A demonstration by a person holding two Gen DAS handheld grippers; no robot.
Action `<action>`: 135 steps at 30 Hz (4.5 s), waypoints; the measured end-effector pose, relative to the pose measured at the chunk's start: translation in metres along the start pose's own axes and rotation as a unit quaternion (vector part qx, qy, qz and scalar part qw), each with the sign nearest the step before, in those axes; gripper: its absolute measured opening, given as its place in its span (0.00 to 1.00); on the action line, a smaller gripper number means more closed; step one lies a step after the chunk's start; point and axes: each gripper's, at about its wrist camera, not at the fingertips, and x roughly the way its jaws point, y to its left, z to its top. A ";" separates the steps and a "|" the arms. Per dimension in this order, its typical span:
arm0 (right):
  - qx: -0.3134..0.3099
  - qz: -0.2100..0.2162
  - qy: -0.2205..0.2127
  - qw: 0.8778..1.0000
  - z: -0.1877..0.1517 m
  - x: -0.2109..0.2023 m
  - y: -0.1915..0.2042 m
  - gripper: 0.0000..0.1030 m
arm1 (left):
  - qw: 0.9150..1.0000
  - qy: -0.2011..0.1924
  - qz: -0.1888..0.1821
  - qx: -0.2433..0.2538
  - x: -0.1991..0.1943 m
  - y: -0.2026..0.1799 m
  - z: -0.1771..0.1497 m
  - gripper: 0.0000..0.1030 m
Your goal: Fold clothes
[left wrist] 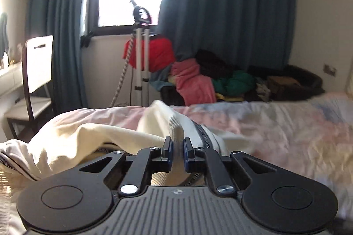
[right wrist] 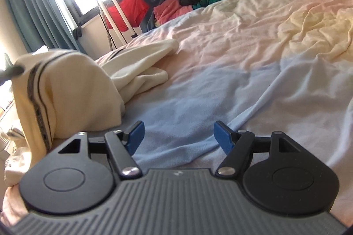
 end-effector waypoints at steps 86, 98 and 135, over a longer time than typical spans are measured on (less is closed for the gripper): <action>0.136 0.036 0.014 0.990 0.079 -0.001 -0.076 0.26 | 0.992 0.079 -0.043 -0.084 0.034 -0.025 -0.116 0.10; -0.143 0.064 0.029 0.987 0.188 0.106 0.034 0.55 | 0.987 0.092 -0.081 -0.107 0.070 -0.024 -0.130 0.10; -0.198 0.035 0.058 0.978 0.152 0.076 0.053 0.56 | 0.987 0.054 -0.088 -0.124 0.030 -0.017 -0.117 0.07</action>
